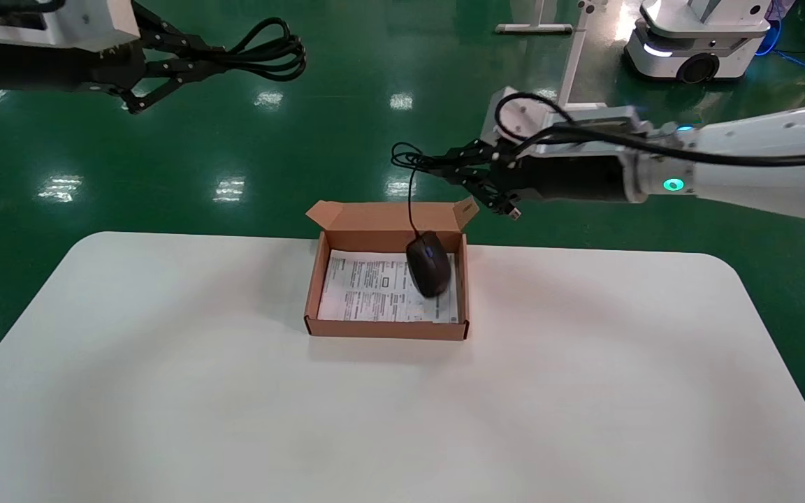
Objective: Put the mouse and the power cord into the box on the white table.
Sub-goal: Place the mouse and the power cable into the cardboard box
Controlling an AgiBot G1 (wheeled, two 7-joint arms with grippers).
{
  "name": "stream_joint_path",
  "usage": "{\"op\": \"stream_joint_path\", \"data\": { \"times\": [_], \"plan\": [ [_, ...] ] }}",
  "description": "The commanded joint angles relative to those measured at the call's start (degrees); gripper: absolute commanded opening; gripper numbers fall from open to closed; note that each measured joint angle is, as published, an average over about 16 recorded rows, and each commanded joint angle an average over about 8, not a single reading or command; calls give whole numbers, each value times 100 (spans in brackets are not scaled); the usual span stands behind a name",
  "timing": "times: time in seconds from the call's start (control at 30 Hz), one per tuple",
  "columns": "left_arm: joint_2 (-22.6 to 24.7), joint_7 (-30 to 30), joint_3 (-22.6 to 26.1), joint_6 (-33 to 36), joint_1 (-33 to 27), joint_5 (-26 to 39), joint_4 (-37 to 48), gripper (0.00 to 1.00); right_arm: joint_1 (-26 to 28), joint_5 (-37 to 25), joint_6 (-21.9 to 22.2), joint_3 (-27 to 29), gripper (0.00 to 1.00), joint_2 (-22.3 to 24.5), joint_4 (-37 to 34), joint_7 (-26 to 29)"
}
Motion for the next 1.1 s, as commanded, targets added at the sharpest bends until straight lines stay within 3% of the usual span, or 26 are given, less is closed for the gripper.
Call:
{"op": "stream_joint_path", "data": {
  "times": [0.03, 0.17, 0.27, 0.6, 0.67, 0.87, 0.9, 1.1],
  "plan": [
    [91, 160, -11, -135, -13, -4, 164, 0, -34, -23, 304, -11, 0, -177, -112, -70],
    [224, 340, -102, -613, 73, -109, 418, 0, -153, -53, 876, -26, 0, -449, -210, -146],
    [293, 460, -145, -833, 143, -163, 544, 0, -269, -55, 1043, -35, 0, -563, -189, -173],
    [368, 746, -168, -1096, 249, -188, 782, 0, -621, -71, 720, -146, 0, -613, 77, -56],
    [372, 772, -174, -1103, 256, -196, 811, 0, -685, -101, 590, -196, 13, -614, 120, -25],
    [356, 840, -184, -1043, 253, -211, 861, 0, -808, -168, 397, -335, 88, -618, 240, 107],
    [348, 849, -183, -1025, 252, -209, 869, 0, -815, -171, 394, -353, 97, -617, 256, 133],
    [299, 879, -168, -920, 249, -188, 915, 0, -831, -163, 418, -436, 100, -610, 339, 248]
  ]
}}
